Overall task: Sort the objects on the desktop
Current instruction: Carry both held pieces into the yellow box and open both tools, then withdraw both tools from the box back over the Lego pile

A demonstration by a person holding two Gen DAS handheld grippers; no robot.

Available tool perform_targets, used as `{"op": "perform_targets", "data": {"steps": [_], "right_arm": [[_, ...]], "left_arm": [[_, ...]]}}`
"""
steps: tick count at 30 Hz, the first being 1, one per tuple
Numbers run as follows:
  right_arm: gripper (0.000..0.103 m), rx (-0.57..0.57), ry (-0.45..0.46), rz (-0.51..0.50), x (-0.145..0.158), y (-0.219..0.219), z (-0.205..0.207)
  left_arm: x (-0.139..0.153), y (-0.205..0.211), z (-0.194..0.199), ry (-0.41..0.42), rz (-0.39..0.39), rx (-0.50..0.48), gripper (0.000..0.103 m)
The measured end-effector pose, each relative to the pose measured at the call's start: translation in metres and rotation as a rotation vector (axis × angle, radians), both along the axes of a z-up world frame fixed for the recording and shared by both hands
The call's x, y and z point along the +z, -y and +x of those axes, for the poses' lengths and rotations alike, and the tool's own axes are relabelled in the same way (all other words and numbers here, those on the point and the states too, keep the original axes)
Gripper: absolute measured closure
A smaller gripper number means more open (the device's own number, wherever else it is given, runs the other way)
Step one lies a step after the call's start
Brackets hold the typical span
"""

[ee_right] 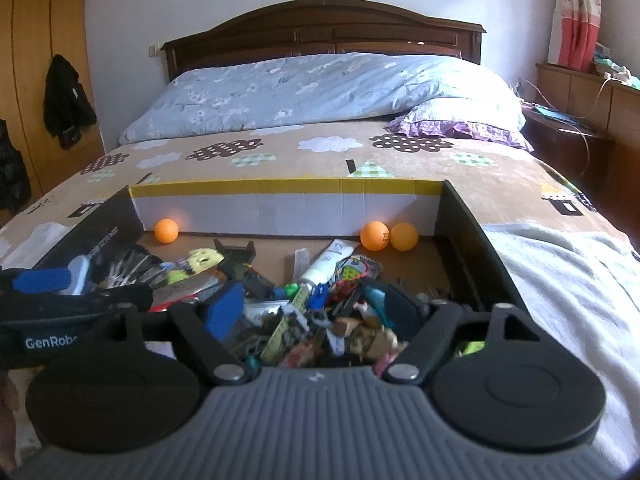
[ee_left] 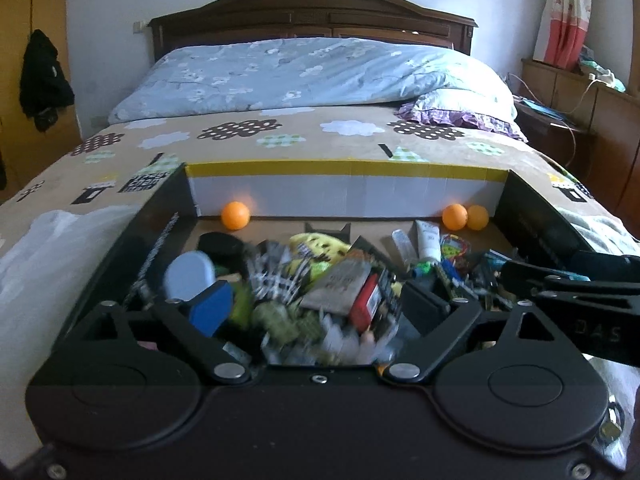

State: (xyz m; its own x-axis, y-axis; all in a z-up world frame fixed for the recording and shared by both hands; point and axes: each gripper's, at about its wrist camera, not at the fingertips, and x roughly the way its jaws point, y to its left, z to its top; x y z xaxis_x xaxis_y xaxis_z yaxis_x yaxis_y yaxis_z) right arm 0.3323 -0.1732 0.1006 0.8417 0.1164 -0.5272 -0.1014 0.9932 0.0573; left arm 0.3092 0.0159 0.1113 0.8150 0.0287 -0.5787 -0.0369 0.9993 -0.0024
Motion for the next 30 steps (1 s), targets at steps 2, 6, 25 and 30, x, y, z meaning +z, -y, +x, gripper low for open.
{"op": "perform_targets", "data": {"steps": [2, 6, 25, 30], "right_arm": [[0.01, -0.003, 0.0, -0.002, 0.004, -0.003, -0.016], [0.0, -0.011, 0.011, 0.001, 0.01, -0.007, -0.05], [0.0, 0.038, -0.019, 0.03, -0.01, -0.005, -0.191], [0.0, 0.026, -0.023, 0.038, -0.021, -0.001, -0.214]], "left_arm": [[0.003, -0.004, -0.017, 0.002, 0.0, 0.006, 0.009], [0.005, -0.011, -0.055, -0.006, 0.004, 0.016, 0.005], [-0.021, -0.008, -0.206, -0.049, -0.007, 0.069, 0.001], [-0.029, -0.005, -0.23, -0.072, -0.011, 0.055, 0.001]]}}
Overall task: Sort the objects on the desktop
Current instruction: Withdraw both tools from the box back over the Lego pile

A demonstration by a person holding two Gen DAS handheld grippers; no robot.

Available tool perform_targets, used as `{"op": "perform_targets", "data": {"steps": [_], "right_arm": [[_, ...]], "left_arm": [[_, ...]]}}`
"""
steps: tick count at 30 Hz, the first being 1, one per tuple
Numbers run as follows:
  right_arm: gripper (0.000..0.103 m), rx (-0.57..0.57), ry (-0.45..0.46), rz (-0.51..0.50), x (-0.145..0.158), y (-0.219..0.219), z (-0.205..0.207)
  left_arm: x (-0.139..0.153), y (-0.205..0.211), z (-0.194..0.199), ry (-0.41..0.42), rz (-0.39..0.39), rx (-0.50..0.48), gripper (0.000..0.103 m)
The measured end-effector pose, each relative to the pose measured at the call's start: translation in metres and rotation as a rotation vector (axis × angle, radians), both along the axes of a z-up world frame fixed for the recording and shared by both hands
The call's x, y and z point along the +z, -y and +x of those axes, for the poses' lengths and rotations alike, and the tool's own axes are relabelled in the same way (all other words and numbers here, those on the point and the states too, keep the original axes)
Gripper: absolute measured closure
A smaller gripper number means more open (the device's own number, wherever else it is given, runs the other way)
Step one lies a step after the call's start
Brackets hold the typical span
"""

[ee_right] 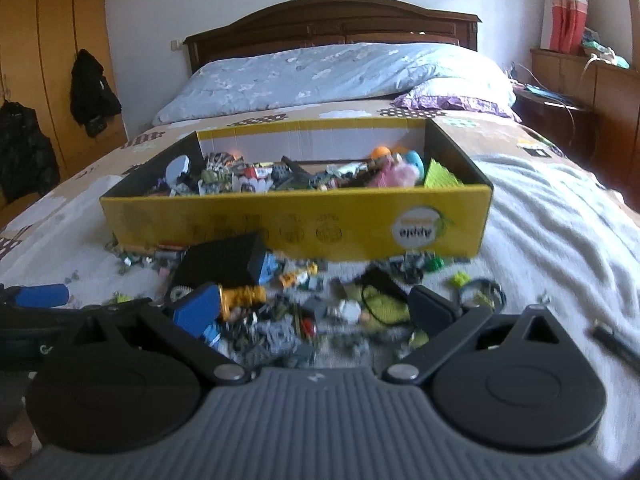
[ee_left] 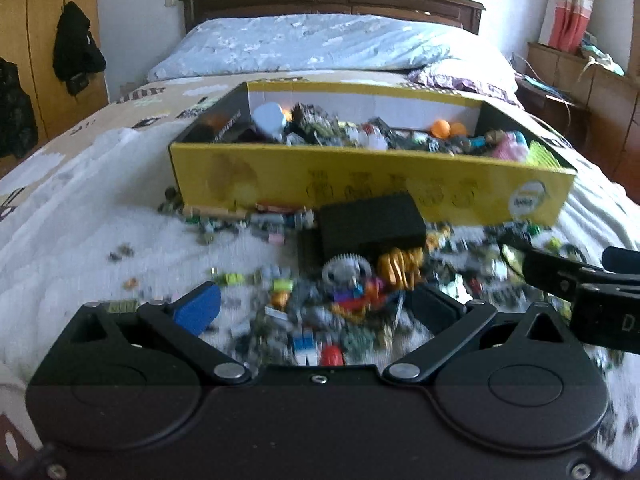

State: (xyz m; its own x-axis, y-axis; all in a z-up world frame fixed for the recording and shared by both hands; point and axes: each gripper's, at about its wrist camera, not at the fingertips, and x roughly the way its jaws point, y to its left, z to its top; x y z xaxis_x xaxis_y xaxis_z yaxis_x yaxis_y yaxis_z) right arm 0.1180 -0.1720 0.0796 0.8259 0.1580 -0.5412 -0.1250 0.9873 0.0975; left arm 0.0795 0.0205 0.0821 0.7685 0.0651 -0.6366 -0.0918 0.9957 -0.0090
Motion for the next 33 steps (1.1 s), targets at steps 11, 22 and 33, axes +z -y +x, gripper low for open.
{"op": "perform_targets", "data": {"steps": [11, 22, 33], "right_arm": [[0.0, 0.012, -0.049, 0.023, -0.038, -0.005, -0.042], [0.0, 0.018, -0.063, 0.018, -0.056, -0.013, -0.063], [0.0, 0.016, -0.071, 0.025, -0.063, -0.014, -0.065]], "left_arm": [[-0.034, -0.007, -0.041, -0.071, -0.017, 0.031, 0.001], [-0.054, -0.011, -0.058, -0.114, -0.012, 0.058, 0.001], [-0.054, -0.011, -0.06, -0.102, -0.018, 0.053, 0.001]]}}
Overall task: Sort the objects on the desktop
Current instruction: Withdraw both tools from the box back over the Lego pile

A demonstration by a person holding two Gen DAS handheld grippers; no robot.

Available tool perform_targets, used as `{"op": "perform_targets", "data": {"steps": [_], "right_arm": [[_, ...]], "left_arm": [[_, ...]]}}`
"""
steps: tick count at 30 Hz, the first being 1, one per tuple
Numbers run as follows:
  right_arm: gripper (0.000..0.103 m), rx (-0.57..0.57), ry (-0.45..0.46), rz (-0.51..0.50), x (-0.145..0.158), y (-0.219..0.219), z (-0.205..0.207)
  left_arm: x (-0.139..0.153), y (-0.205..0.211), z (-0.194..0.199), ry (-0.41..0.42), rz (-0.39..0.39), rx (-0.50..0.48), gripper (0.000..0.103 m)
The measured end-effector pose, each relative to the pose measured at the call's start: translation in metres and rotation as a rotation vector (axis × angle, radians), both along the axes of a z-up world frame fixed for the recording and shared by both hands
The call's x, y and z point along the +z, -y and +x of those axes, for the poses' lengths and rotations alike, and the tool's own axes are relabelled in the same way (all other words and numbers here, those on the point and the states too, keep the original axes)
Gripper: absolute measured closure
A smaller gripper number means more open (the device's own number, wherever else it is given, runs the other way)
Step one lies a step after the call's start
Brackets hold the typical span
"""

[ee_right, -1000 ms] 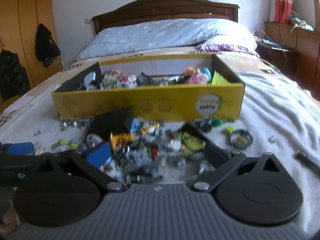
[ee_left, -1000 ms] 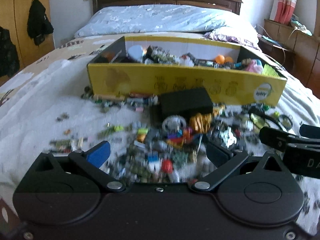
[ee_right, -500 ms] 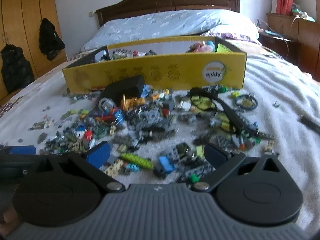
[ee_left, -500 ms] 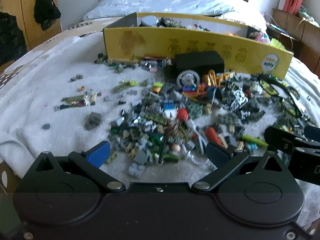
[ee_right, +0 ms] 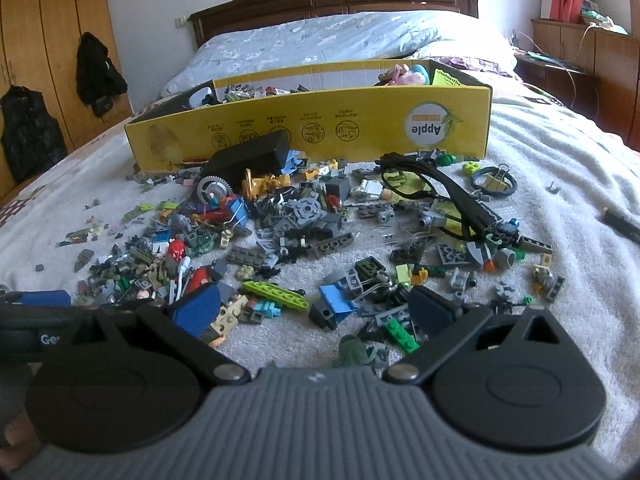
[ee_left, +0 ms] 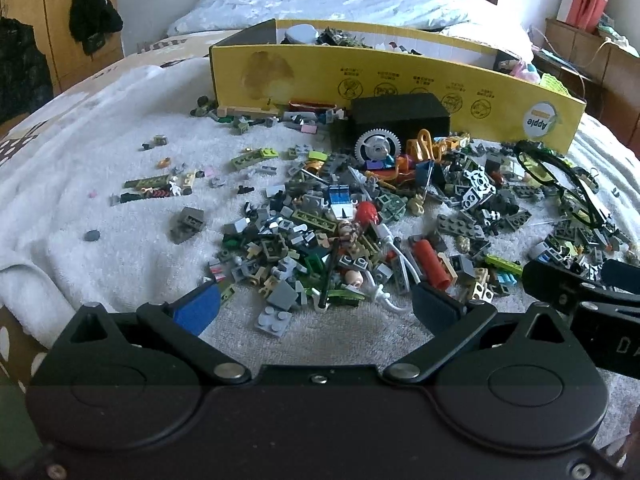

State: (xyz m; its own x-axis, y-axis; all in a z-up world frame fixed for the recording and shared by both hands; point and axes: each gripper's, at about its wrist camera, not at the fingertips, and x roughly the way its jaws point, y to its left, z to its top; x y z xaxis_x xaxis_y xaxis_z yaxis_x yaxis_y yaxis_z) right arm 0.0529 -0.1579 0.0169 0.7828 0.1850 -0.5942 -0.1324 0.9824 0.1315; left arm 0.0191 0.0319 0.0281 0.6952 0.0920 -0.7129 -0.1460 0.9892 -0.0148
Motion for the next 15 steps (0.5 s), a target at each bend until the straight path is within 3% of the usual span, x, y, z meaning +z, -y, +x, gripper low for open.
{"op": "perform_targets", "data": {"steps": [15], "right_arm": [[0.0, -0.002, -0.001, 0.001, -0.0016, 0.0001, 0.0005]], "left_arm": [[-0.0003, 0.0, -0.0003, 0.014, -0.008, -0.014, 0.001]]}}
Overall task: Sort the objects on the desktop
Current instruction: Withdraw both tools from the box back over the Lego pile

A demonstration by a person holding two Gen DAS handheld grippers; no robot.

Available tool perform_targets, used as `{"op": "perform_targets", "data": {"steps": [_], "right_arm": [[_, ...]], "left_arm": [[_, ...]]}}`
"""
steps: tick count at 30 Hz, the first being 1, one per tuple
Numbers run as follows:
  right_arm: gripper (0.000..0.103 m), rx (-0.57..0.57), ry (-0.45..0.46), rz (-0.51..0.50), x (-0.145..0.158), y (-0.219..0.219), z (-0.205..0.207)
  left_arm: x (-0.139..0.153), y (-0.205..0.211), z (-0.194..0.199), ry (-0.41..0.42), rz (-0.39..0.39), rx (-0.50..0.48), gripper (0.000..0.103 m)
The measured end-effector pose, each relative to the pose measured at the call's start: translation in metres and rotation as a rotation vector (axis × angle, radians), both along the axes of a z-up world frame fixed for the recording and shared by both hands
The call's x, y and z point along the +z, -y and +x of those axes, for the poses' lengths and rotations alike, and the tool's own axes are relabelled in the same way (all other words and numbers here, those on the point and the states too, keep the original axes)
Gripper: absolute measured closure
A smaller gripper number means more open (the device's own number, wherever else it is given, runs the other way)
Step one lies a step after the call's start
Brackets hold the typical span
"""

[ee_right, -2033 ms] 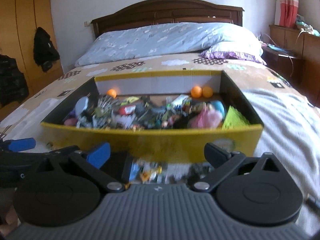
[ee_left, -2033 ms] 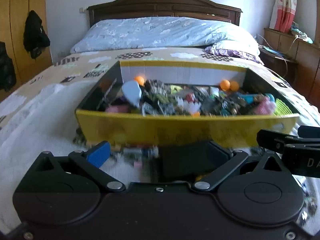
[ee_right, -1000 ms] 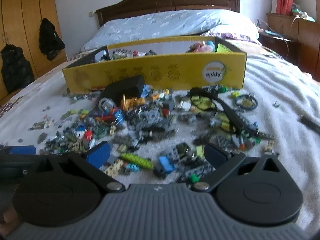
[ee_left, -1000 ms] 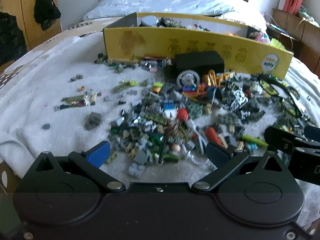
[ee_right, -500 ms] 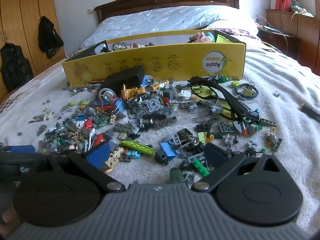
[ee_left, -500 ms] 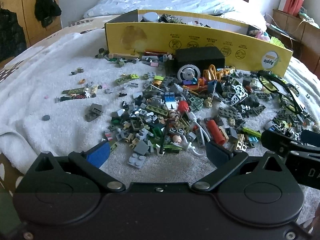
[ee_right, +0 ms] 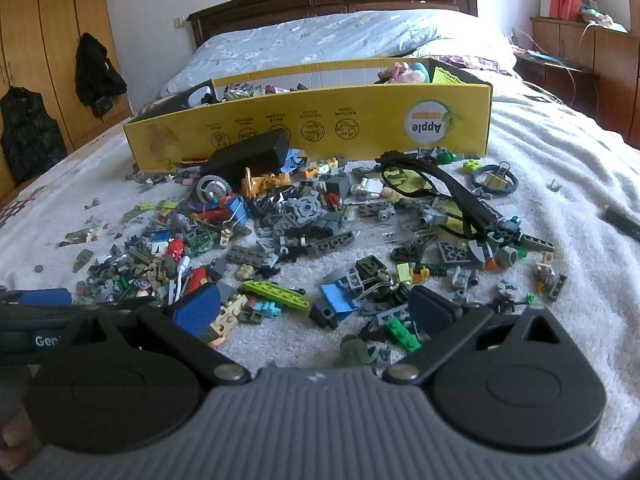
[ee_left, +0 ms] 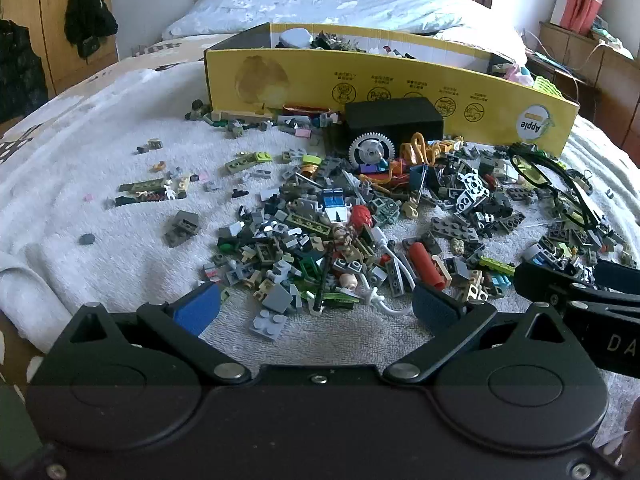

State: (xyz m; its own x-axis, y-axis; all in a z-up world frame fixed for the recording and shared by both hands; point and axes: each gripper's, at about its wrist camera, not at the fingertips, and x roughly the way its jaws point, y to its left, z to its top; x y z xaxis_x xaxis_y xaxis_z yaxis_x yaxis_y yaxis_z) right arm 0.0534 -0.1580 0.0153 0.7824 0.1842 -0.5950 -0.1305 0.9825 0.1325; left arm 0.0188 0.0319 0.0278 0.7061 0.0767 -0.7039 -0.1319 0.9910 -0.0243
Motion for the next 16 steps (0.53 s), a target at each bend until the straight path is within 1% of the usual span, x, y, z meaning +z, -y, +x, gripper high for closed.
{"op": "perform_targets", "data": {"steps": [12, 16], "right_arm": [[0.0, -0.002, -0.004, -0.003, 0.0, -0.0001, 0.001], [0.0, -0.006, -0.001, -0.007, -0.0007, 0.0007, 0.002]], "left_arm": [[-0.0024, 0.001, 0.0007, -0.002, 0.001, 0.001, 0.001], [-0.0038, 0.0028, 0.003, 0.014, 0.013, 0.002, 0.001]]}}
